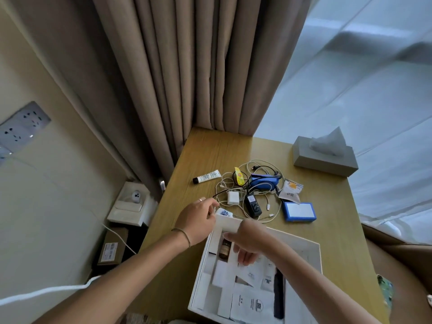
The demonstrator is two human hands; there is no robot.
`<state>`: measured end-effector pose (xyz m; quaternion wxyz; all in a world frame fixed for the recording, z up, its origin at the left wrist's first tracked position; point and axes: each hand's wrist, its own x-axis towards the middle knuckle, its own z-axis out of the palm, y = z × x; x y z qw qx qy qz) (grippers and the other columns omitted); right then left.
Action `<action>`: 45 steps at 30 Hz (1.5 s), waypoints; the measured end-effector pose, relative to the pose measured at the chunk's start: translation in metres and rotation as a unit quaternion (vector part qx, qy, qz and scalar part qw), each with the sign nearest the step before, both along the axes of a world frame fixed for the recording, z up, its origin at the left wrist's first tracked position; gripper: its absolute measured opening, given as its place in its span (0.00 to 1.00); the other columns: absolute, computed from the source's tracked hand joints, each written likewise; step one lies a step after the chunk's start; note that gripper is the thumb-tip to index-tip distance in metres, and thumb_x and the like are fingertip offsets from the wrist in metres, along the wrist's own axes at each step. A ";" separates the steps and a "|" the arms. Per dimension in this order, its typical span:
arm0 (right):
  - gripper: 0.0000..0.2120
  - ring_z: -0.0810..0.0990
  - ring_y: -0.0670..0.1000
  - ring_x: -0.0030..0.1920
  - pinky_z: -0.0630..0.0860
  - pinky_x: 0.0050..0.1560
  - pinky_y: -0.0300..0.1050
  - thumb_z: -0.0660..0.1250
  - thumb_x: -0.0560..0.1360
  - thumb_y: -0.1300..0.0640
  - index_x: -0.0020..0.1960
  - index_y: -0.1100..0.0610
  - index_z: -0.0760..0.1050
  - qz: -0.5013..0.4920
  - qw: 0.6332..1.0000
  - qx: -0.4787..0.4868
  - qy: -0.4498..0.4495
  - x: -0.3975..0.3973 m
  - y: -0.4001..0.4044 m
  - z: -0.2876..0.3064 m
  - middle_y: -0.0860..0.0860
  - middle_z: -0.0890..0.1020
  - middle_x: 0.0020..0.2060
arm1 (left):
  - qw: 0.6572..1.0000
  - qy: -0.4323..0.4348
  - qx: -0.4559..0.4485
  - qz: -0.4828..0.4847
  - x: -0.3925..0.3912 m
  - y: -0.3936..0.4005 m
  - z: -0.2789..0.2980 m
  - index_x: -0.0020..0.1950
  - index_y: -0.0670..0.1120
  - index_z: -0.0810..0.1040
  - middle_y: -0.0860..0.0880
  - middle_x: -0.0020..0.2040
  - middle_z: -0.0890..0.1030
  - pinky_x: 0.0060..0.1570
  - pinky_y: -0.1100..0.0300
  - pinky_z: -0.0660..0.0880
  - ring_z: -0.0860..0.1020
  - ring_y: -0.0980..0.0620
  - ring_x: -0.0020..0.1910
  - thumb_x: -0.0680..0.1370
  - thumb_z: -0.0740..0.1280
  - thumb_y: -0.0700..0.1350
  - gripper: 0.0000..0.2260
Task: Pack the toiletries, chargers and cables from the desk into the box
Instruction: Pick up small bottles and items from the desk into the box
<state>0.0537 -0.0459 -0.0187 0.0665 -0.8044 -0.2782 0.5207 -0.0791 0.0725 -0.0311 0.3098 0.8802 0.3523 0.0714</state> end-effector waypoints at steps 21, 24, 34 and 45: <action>0.10 0.85 0.55 0.43 0.83 0.51 0.56 0.64 0.78 0.55 0.47 0.57 0.83 -0.113 0.977 0.145 -0.113 0.082 0.009 -0.004 0.53 0.87 0.40 | 0.768 0.191 0.377 -0.481 0.128 0.070 -0.067 0.63 0.44 0.72 0.43 0.58 0.77 0.39 0.54 0.74 0.76 0.46 0.50 0.73 0.72 0.38 0.20; 0.10 0.86 0.51 0.41 0.84 0.50 0.53 0.64 0.79 0.54 0.48 0.55 0.83 -0.108 0.977 0.143 -0.112 0.077 0.009 -0.014 0.51 0.86 0.38 | 0.750 0.188 0.413 -0.482 0.136 0.077 -0.080 0.70 0.43 0.70 0.40 0.64 0.76 0.45 0.52 0.76 0.76 0.43 0.56 0.79 0.67 0.42 0.19; 0.10 0.85 0.52 0.44 0.83 0.50 0.54 0.65 0.79 0.53 0.51 0.55 0.83 -0.063 0.981 0.125 -0.131 0.066 0.032 -0.032 0.51 0.86 0.41 | 0.838 0.107 0.354 -0.402 0.130 0.086 -0.087 0.62 0.46 0.73 0.46 0.52 0.80 0.40 0.55 0.76 0.79 0.47 0.46 0.79 0.65 0.43 0.12; 0.13 0.83 0.54 0.51 0.83 0.52 0.49 0.73 0.74 0.56 0.58 0.57 0.81 0.138 0.971 0.048 -0.191 0.049 0.088 -0.064 0.54 0.85 0.52 | 0.989 -0.118 -0.085 0.021 0.040 0.068 -0.026 0.48 0.55 0.78 0.59 0.42 0.82 0.36 0.69 0.75 0.80 0.61 0.40 0.68 0.76 0.59 0.15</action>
